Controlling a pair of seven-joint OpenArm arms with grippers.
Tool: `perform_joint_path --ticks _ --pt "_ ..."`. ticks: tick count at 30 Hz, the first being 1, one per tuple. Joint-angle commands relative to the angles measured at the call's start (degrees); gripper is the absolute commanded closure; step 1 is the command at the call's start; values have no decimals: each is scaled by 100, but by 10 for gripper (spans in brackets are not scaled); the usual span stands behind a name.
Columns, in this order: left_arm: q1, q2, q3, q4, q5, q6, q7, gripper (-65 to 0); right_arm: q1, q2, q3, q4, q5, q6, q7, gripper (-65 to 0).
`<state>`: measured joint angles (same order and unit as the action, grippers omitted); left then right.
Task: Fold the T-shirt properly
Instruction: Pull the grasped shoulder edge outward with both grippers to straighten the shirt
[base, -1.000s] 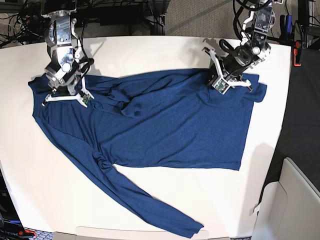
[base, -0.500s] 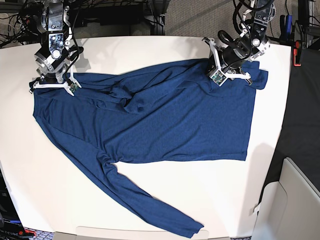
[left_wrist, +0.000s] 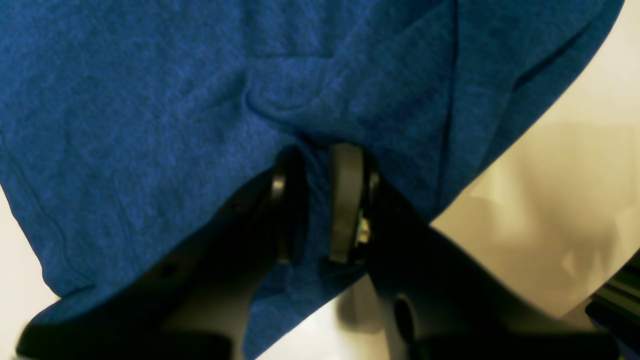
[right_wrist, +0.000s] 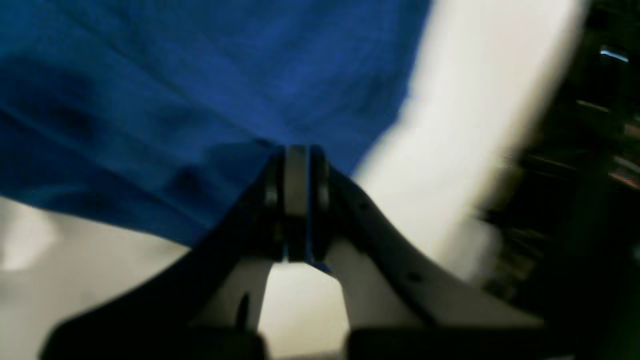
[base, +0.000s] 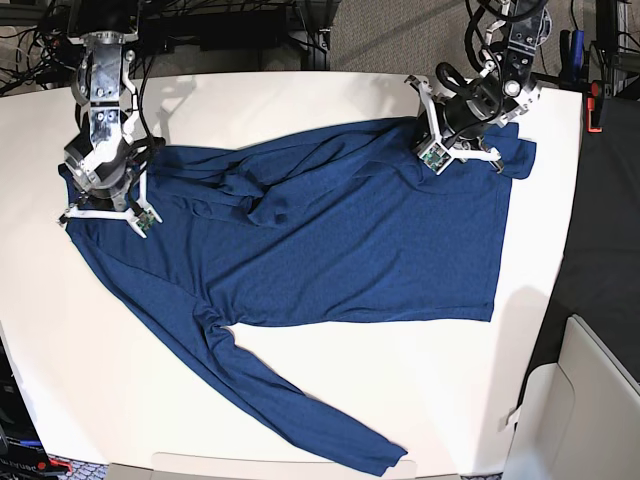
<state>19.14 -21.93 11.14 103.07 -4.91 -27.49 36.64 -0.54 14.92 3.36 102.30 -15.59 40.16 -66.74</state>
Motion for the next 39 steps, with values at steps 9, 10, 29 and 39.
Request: perform_joint_path --ticks 9,10,29,39 --pt "42 -62 -2 -43 214 -25 384 -95 -83 86 469 -1232 1538 -16 -188 -2" --pt "42 -62 -2 -43 214 -25 384 -95 -144 86 689 -1285 1705 -16 -214 -2" --pt "667 -264 -186 230 214 -25 384 -95 -1428 631 1366 -468 2654 -16 -495 -2" --pt "746 -387 -204 432 214 -25 384 -95 -1445 790 1506 -468 2654 -16 -495 -2"
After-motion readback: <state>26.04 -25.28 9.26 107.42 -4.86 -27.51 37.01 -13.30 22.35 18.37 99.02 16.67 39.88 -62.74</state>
